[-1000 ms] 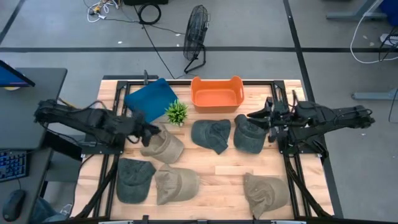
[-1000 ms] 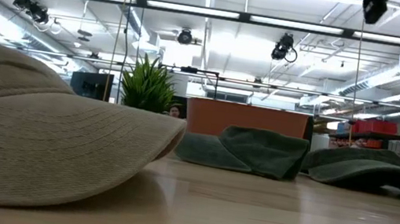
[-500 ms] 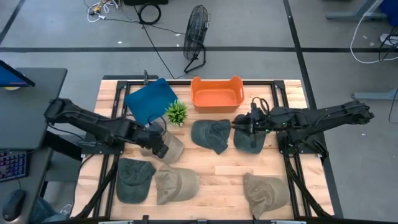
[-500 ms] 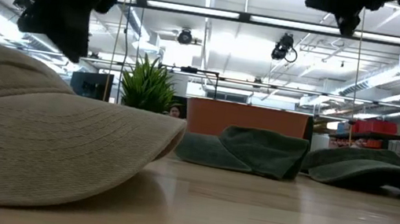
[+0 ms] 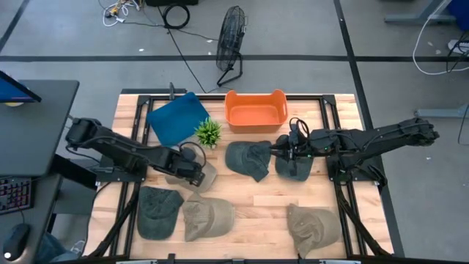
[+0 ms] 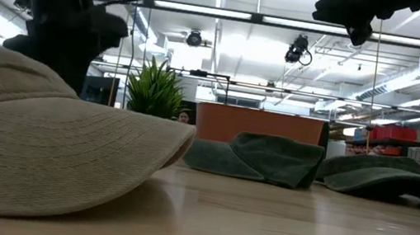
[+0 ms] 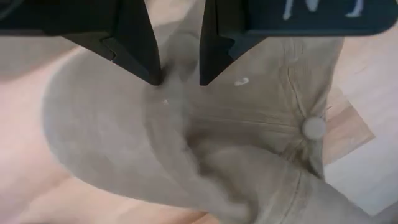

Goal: Pick & Place hat
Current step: Put the top brown cap into the blue bin

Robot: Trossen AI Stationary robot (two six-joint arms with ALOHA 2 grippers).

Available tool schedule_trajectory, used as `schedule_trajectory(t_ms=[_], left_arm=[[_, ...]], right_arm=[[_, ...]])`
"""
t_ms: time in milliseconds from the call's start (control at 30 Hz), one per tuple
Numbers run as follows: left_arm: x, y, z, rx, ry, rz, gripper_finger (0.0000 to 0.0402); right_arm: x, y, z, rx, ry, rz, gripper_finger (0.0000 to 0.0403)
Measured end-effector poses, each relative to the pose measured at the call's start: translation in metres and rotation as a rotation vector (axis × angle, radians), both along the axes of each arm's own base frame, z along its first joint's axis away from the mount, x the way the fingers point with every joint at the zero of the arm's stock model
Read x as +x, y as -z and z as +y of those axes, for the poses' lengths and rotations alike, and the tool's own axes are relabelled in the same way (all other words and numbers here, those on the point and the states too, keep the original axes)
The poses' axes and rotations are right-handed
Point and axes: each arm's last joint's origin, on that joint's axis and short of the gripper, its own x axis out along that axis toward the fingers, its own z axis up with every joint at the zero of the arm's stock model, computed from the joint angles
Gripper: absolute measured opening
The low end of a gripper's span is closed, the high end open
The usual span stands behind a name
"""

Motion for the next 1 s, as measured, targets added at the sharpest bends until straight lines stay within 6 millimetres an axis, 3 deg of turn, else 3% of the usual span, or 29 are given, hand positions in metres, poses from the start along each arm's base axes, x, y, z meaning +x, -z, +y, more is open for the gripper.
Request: schedule_trajectory(t_ms=[200, 400, 567, 733, 1000], left_arm=[[0.008, 0.010, 0.006, -0.029, 0.010, 0.029, 0.0108], [0.014, 0.004, 0.009, -0.064, 0.016, -0.052, 0.0015], [0.012, -0.007, 0.009, -0.093, 0.011, -0.100, 0.0005], [0.004, -0.042, 0.010, -0.100, -0.014, -0.173, 0.0005], [-0.022, -0.112, 0.016, -0.039, -0.050, -0.090, 0.0004]], right_arm=[[0.000, 0.000, 0.000, 0.009, 0.004, -0.001, 0.0091], [0.000, 0.000, 0.000, 0.008, 0.003, -0.001, 0.0091], [0.000, 0.000, 0.000, 0.008, 0.003, -0.002, 0.0091], [0.000, -0.002, 0.000, 0.010, 0.003, -0.017, 0.0091], [0.001, -0.003, 0.000, 0.013, 0.003, -0.036, 0.0091]])
